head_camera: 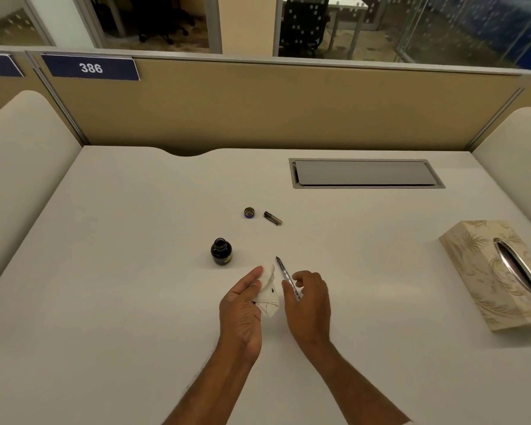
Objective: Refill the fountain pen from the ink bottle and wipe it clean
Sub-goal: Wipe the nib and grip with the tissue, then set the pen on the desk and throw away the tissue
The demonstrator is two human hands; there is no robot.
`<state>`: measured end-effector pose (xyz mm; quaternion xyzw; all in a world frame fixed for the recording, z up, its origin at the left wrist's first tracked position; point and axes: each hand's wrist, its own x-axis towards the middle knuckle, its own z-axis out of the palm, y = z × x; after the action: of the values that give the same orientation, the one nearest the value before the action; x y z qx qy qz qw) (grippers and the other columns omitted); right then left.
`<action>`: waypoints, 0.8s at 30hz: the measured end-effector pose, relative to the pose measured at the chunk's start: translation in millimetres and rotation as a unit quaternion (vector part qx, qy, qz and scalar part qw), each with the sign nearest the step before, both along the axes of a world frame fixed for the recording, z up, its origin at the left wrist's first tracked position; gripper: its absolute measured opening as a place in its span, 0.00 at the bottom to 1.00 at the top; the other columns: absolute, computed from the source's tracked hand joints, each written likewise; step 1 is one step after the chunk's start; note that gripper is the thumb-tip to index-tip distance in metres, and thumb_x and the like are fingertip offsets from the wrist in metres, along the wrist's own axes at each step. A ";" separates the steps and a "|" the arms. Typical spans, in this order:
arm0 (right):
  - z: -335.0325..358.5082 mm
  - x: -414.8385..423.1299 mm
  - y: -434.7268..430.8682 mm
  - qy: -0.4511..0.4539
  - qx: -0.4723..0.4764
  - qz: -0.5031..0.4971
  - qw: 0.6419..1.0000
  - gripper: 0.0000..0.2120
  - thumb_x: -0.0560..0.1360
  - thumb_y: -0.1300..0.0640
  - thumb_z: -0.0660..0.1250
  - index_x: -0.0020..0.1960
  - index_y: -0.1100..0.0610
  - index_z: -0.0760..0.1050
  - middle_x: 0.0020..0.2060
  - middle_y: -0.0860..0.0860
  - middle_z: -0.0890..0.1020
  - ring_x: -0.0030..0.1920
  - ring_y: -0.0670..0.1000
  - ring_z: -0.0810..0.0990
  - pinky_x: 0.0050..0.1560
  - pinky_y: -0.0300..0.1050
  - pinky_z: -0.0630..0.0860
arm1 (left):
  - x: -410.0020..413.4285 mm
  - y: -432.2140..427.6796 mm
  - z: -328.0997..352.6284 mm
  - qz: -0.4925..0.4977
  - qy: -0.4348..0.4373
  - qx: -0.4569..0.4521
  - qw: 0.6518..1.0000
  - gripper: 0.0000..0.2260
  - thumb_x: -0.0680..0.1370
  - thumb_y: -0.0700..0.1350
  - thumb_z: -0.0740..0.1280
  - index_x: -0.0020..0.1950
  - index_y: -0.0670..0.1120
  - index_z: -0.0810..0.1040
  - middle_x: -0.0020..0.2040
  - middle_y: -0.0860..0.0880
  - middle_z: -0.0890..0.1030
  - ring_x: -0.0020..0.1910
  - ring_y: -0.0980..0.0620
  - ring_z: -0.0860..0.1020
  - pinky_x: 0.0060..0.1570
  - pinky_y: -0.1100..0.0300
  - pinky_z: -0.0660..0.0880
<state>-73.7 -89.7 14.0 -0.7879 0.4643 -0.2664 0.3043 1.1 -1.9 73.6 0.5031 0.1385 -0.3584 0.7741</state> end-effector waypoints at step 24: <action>85.1 -72.9 39.4 -0.209 0.298 -0.031 0.931 0.08 0.75 0.52 0.73 0.53 0.45 0.78 0.47 0.41 0.83 0.48 0.46 0.84 0.51 0.50 0.84 | -85.8 -2.7 28.9 -0.033 -0.010 -0.028 0.999 0.18 0.79 0.29 0.65 0.62 0.46 0.81 0.60 0.44 0.85 0.60 0.42 0.83 0.63 0.45 0.78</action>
<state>-146.6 -50.3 99.0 -0.5722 0.4727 -0.2840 0.6071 -84.8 -4.5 102.5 0.4889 0.1042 -0.3826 0.7770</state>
